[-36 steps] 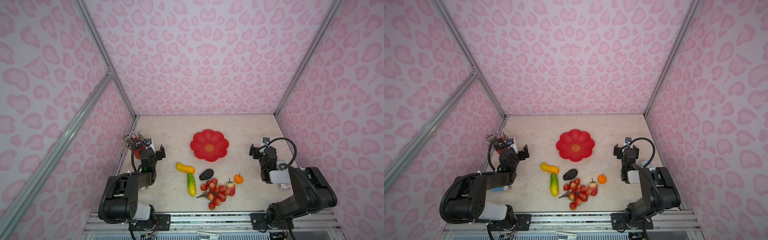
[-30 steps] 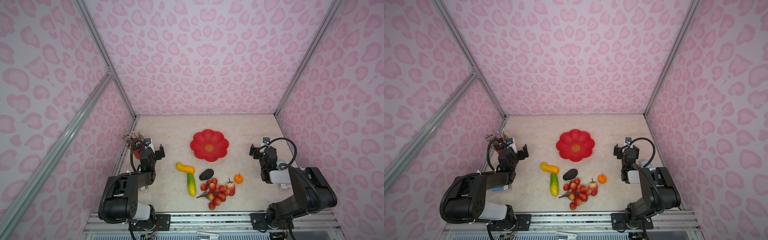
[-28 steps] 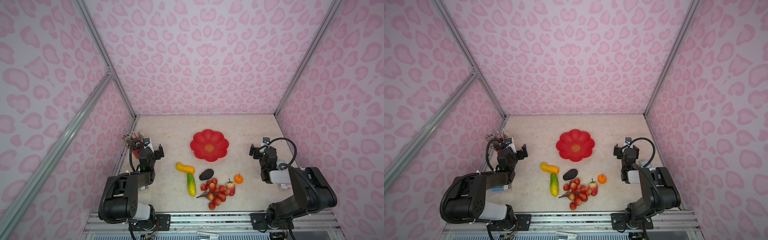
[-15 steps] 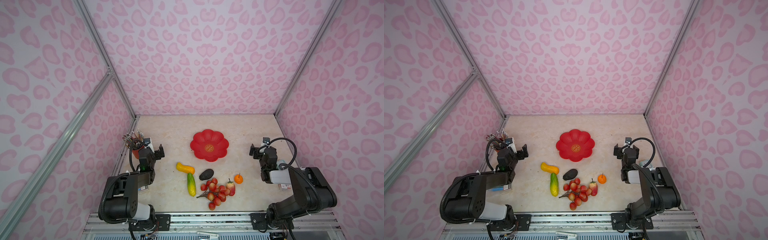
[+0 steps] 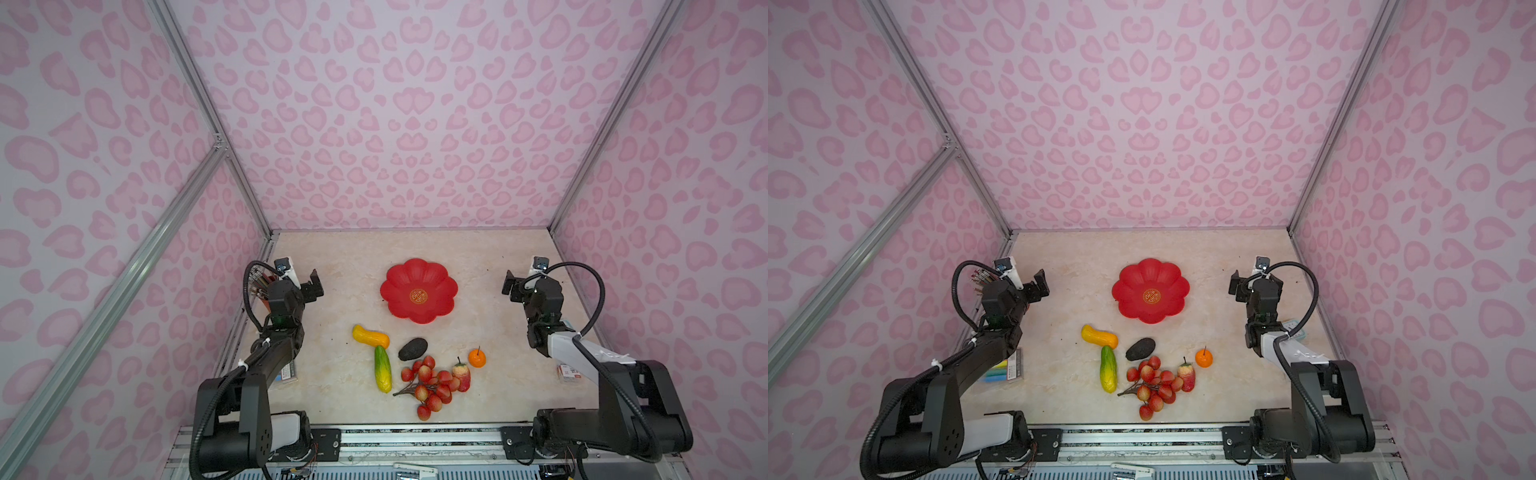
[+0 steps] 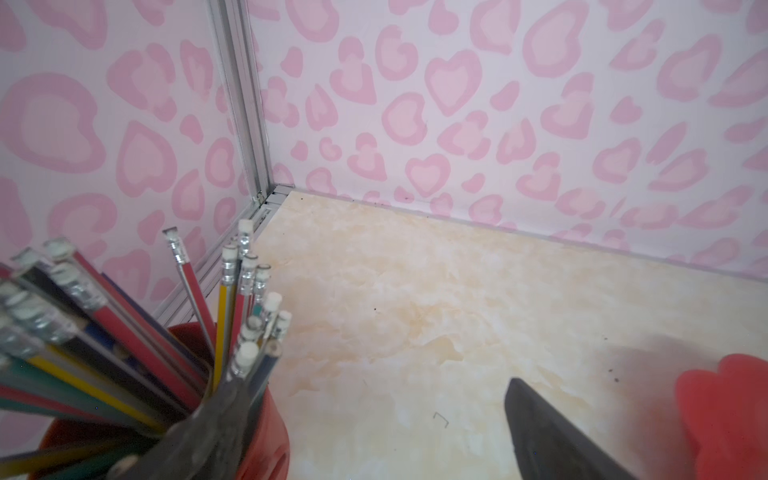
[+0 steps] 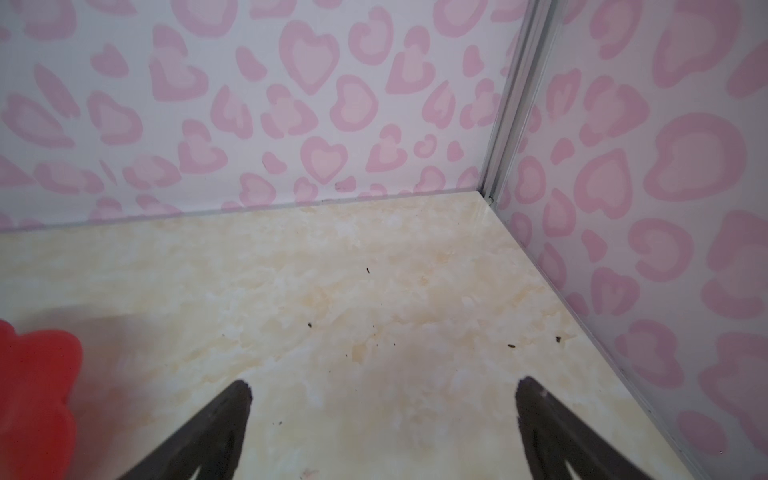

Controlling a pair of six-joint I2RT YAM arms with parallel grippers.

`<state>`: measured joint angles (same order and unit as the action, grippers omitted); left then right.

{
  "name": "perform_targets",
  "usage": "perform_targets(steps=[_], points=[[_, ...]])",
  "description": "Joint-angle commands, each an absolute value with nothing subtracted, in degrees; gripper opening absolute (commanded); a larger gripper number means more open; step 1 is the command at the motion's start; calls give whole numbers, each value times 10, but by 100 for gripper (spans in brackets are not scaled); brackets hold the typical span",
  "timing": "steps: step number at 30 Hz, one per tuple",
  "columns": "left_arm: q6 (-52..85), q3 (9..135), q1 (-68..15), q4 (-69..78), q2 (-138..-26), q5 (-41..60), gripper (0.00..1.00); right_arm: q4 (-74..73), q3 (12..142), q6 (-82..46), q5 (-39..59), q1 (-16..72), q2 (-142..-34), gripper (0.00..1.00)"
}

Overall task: Place and organize the fake fruits in the fruit bowl
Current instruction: 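Raise both arms from rest toward the fruits, then grasp the small orange with the right gripper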

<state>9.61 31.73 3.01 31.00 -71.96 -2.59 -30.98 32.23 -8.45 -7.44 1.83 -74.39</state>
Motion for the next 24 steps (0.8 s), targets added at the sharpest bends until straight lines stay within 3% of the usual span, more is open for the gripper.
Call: perform_targets(steps=[1, 4, 5, 9, 14, 24], points=[[181, 337, 31, 211, -666, 4, 97, -115, 349, -240, -8, -1, -703, 99], [244, 334, 31, 186, -597, 22, 100, -70, 357, -241, 75, 6, -683, 93], [267, 330, 31, 185, -576, 31, 96, -32, 368, -245, 73, 19, -678, 91], [350, 346, 31, 121, -534, 6, 96, 122, 408, -244, -16, 112, -665, 90], [347, 367, 28, 69, -533, 58, 98, 227, 403, -301, -64, 212, -656, 86], [337, 372, 20, 39, -532, 51, 99, 253, 288, -487, -156, 384, -596, 83]])
